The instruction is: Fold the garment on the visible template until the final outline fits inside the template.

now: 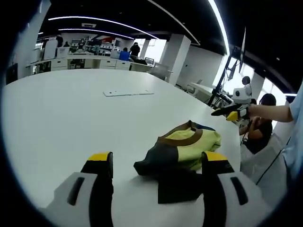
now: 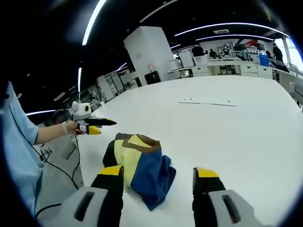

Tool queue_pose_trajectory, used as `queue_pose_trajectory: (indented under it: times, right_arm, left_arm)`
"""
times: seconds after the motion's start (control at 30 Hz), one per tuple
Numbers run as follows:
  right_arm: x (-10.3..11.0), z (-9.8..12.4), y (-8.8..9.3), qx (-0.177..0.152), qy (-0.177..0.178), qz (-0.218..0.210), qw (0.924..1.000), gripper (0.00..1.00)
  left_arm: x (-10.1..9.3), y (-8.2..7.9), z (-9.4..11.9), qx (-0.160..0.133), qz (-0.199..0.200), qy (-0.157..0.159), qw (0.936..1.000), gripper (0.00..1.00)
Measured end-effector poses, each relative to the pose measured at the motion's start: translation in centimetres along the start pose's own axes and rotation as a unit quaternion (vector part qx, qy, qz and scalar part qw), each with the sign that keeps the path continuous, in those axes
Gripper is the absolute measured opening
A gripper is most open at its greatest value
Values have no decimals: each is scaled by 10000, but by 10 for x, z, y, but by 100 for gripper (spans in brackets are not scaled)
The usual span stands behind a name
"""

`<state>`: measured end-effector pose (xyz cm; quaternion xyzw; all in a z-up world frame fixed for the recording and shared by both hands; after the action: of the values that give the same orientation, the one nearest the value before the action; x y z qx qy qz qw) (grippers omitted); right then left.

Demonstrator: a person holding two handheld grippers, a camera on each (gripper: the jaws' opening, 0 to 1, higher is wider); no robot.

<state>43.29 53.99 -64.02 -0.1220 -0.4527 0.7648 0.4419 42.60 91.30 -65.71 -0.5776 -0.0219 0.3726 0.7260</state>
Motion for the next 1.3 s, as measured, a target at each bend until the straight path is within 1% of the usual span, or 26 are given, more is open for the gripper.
queue_pose_trajectory:
  times: [0.1, 0.17, 0.23, 0.27, 0.33, 0.4, 0.47, 0.53, 0.6, 0.83, 1.0, 1.07, 1.3]
  right_arm:
    - [-1, -1, 0, 7, 19, 14, 10000, 58]
    - [0, -1, -1, -17, 9, -1, 10000, 60]
    - [1, 0, -1, -56, -22, 69, 10000, 63]
    - [2, 0, 0, -52, -23, 112, 9999, 68]
    - [4, 1, 1, -40, -18, 194, 9998, 78]
    - [5, 3, 2, -81, -17, 272, 9996, 84]
    - [6, 4, 3, -79, -1, 279, 9996, 88]
    - [7, 4, 4, -106, -5, 222, 9997, 94]
    - [10, 4, 3, -162, 19, 195, 9997, 100]
    - [16, 5, 4, -174, -32, 268, 9995, 100]
    - [19, 8, 2, -239, -32, 243, 9994, 100]
    - [20, 9, 2, -233, -44, 238, 9994, 100]
    - [21, 16, 6, -218, -48, 243, 9995, 100]
  left_arm:
    - [3, 0, 3, -7, 16, -28, 10000, 74]
    - [4, -1, 5, -47, 33, -30, 10000, 75]
    - [3, -2, 8, -93, 53, 18, 9999, 78]
    - [2, -3, 10, -105, 52, 36, 9999, 80]
    - [-1, -3, 12, -109, 4, 68, 9999, 88]
    - [-3, -2, 16, -74, -49, 69, 9999, 95]
    - [-3, -2, 19, -82, -114, 40, 9999, 97]
    - [-4, -2, 22, -114, -50, 23, 9999, 98]
    - [-6, -3, 24, -214, -45, 16, 9998, 99]
    - [-12, -1, 30, -193, -52, 27, 9998, 99]
    - [-17, -1, 32, -316, 53, 52, 9995, 97]
    - [-20, 0, 33, -271, 12, 38, 9996, 96]
    - [-23, 4, 34, -273, 61, 58, 9996, 96]
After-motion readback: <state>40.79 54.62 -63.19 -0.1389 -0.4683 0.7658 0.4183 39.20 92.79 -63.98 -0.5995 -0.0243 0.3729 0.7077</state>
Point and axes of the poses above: the point that each gripper's makers call its tool centre point, and the gripper's own axes: z roughly backward along the fingers, x roughly to its left, y roughly out of its underside, the point moved 7 cm from there along z, roughly backward along the fingers, and after that the axes turned 14 degrees about y, right-handed, at the moved point
